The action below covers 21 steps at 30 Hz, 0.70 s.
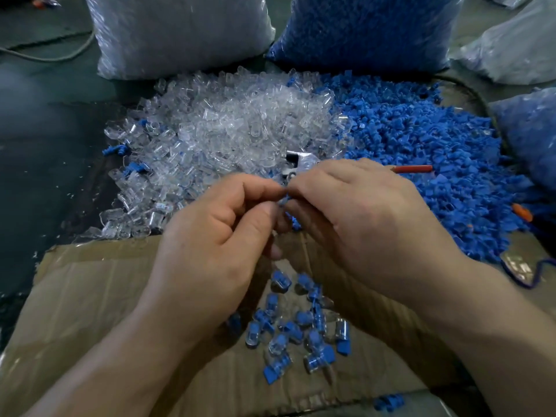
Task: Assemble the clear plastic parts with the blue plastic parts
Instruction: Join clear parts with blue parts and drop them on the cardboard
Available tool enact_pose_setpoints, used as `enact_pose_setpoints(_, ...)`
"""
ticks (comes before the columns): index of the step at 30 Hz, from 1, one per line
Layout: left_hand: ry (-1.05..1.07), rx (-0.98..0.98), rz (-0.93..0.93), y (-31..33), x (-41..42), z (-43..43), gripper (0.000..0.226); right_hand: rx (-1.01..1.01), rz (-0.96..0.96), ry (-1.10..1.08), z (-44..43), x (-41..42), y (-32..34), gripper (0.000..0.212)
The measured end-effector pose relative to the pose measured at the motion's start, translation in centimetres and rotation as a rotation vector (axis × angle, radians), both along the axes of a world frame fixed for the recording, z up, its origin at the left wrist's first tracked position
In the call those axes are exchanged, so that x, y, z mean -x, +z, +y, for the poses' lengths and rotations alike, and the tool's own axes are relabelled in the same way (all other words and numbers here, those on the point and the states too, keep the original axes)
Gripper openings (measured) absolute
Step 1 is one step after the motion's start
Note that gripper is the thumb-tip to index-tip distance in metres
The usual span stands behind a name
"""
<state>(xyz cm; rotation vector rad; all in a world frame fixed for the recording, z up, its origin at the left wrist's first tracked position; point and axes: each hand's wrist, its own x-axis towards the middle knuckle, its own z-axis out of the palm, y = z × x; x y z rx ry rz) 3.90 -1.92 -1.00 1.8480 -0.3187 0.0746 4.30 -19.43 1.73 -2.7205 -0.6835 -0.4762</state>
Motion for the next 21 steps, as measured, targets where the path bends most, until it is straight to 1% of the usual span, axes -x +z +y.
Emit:
enact_pose_setpoints(2, -0.01, 0.024, 0.016, 0.1, 0.0, 0.1, 0.018, -0.048, 0.029, -0.012, -0.2, 0.1, -0.1, 0.02)
enact_pose_setpoints(4, 0.014, 0.019, 0.077, 0.2, -0.3, 0.2, 0.012, -0.09, 0.035, -0.004, 0.0, 0.2, -0.1, 0.024)
enact_pose_setpoints(5, 0.008, 0.009, 0.122, 0.3, -0.5, 0.3, 0.015, -0.098, 0.023, 0.004, 0.3, 0.2, 0.0, 0.026)
enact_pose_setpoints(6, -0.015, 0.016, 0.175, 0.2, -0.7, 0.3, 0.023, -0.099, 0.006, 0.01, 0.5, 0.3, 0.0, 0.027)
enact_pose_setpoints(8, -0.084, 0.117, 0.286, 0.3, -0.9, 0.5, 0.032, -0.1, 0.009, 0.006, 0.9, 0.4, 0.1, 0.027)
enact_pose_setpoints(11, -0.169, 0.318, 0.369, 0.5, -1.0, 0.6, 0.023, -0.142, 0.093, -0.049, 1.1, 0.9, 0.1, 0.03)
enact_pose_setpoints(12, -0.188, 0.356, 0.362, 0.5, -0.9, 0.6, 0.018, -0.206, 0.153, -0.085, 1.1, 1.0, -0.1, 0.033)
enact_pose_setpoints(13, -0.202, 0.367, 0.328, 0.4, -0.8, 0.6, 0.013, -0.328, 0.262, -0.123, 1.1, 1.0, -0.2, 0.035)
enact_pose_setpoints(15, -0.218, 0.297, 0.163, 0.2, -0.7, 0.5, 0.006, -0.682, 0.557, -0.146, 0.9, 0.9, -0.1, 0.033)
enact_pose_setpoints(16, -0.223, 0.248, 0.08, 0.2, -0.6, 0.5, 0.006, -0.763, 0.662, -0.149, 0.8, 0.8, 0.0, 0.032)
enact_pose_setpoints(17, -0.218, 0.2, 0.028, 0.2, -0.6, 0.5, 0.007, -0.745, 0.691, -0.147, 0.7, 0.8, 0.0, 0.032)
enact_pose_setpoints(19, -0.192, 0.111, -0.024, 0.2, -0.6, 0.6, 0.009, -0.595, 0.636, -0.153, 0.5, 0.7, 0.2, 0.034)
enact_pose_setpoints(20, -0.185, 0.057, -0.06, 0.3, -0.6, 0.6, 0.011, -0.563, 0.618, -0.157, 0.5, 0.8, 0.2, 0.034)
enact_pose_setpoints(21, -0.186, -0.011, -0.115, 0.4, -0.6, 0.6, 0.012, -0.589, 0.644, -0.156, 0.5, 0.8, 0.2, 0.033)
